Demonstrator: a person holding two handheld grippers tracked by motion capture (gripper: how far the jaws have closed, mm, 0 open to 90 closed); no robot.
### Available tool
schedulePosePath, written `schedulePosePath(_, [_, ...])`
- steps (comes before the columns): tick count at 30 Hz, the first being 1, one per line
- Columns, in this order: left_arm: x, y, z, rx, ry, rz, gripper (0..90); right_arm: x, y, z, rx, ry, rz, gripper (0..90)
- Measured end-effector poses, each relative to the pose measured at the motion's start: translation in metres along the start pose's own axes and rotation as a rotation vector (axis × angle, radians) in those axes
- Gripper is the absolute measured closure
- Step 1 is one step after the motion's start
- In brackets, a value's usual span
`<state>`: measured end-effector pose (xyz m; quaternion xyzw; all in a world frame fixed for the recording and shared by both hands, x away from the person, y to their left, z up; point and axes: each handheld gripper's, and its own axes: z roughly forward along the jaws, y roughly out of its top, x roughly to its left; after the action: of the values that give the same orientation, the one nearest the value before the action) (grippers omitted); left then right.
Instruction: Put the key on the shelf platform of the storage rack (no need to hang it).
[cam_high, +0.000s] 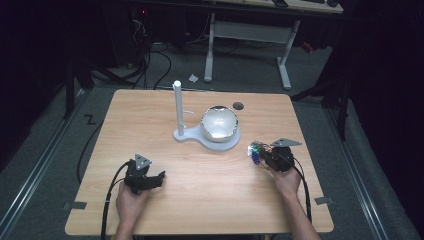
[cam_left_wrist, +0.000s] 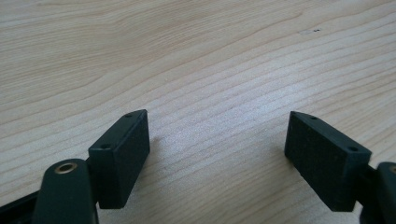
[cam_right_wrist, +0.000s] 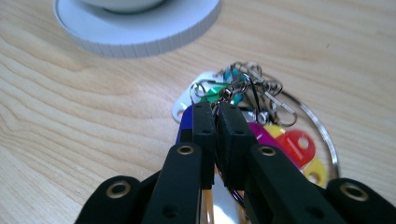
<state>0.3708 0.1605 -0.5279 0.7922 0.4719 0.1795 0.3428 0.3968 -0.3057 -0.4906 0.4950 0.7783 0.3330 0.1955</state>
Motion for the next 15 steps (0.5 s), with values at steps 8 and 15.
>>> schedulePosePath(8, [0.000,0.000,0.000,0.000,0.000,0.000,22.6,-0.003,0.015,-0.022,-0.059,-0.009,-0.020,87.8])
schedulePosePath(15, [0.000,0.000,0.000,0.000,0.000,0.000,22.5,-0.008,0.030,-0.036,-0.090,-0.010,-0.027,88.0])
